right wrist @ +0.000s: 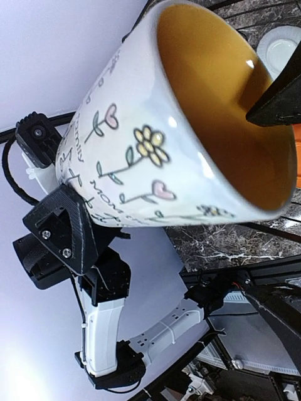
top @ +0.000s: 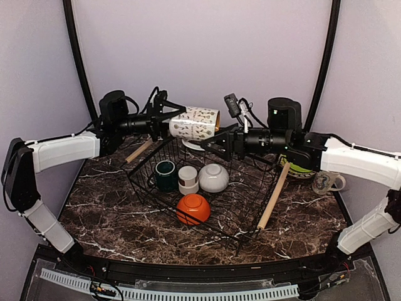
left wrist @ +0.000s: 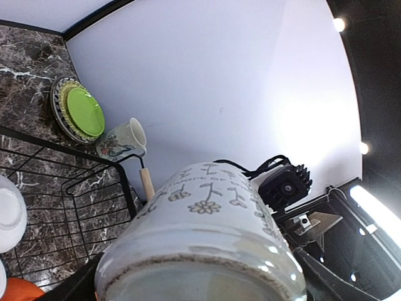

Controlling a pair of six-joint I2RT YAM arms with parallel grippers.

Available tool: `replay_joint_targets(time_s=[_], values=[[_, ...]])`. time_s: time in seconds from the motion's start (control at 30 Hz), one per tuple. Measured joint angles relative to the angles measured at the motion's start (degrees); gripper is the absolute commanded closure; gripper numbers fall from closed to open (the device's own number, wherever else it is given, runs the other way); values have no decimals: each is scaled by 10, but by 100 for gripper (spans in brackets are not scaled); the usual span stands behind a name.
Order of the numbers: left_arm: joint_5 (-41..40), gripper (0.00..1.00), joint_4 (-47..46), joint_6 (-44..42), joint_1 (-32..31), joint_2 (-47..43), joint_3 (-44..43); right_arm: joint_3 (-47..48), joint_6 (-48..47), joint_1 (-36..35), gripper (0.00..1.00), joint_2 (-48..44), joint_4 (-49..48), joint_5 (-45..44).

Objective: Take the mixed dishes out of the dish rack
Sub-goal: Pass from the left arm to the right

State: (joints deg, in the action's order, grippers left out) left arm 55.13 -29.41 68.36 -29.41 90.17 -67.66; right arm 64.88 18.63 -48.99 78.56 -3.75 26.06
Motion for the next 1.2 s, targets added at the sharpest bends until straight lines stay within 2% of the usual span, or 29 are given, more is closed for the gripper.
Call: replay_joint_targets(time_s=[0.13, 0.3, 0.53, 0.6, 0.67, 0.7, 0.73, 0.77, 0.8, 0.83, 0.9, 0.97, 1.2], values=[[10, 99, -90, 68, 0, 10, 24, 3, 5, -4, 24, 19, -41, -5], [14, 99, -141, 110, 0, 17, 44, 19, 14, -10, 37, 48, -71, -6], [14, 99, -183, 134, 0, 17, 64, 31, 34, -13, 70, 73, -102, -6], [13, 94, -189, 138, 0, 17, 67, 31, 35, -14, 80, 74, -108, -4], [12, 80, -189, 147, 0, 19, 68, 32, 31, -16, 91, 73, -116, -2], [12, 65, -186, 153, 0, 19, 68, 32, 26, -17, 99, 73, -119, -1], [11, 57, -182, 162, 0, 20, 68, 32, 16, -20, 100, 73, -123, -2], [11, 43, -173, 172, 0, 21, 69, 31, 5, -21, 100, 72, -123, -3], [12, 35, -170, 177, 0, 22, 69, 31, 7, -21, 100, 71, -120, -5], [11, 19, -170, 175, 0, 22, 69, 31, 5, -21, 100, 71, -118, -6], [14, 7, -170, 172, 0, 22, 69, 31, 3, -21, 100, 67, -113, -8], [16, 2, -169, 167, -2, 22, 69, 22, -2, -23, 100, 56, -108, -12], [38, 1, -158, 93, 13, 22, 67, -26, 10, -23, 100, -21, -51, -53]])
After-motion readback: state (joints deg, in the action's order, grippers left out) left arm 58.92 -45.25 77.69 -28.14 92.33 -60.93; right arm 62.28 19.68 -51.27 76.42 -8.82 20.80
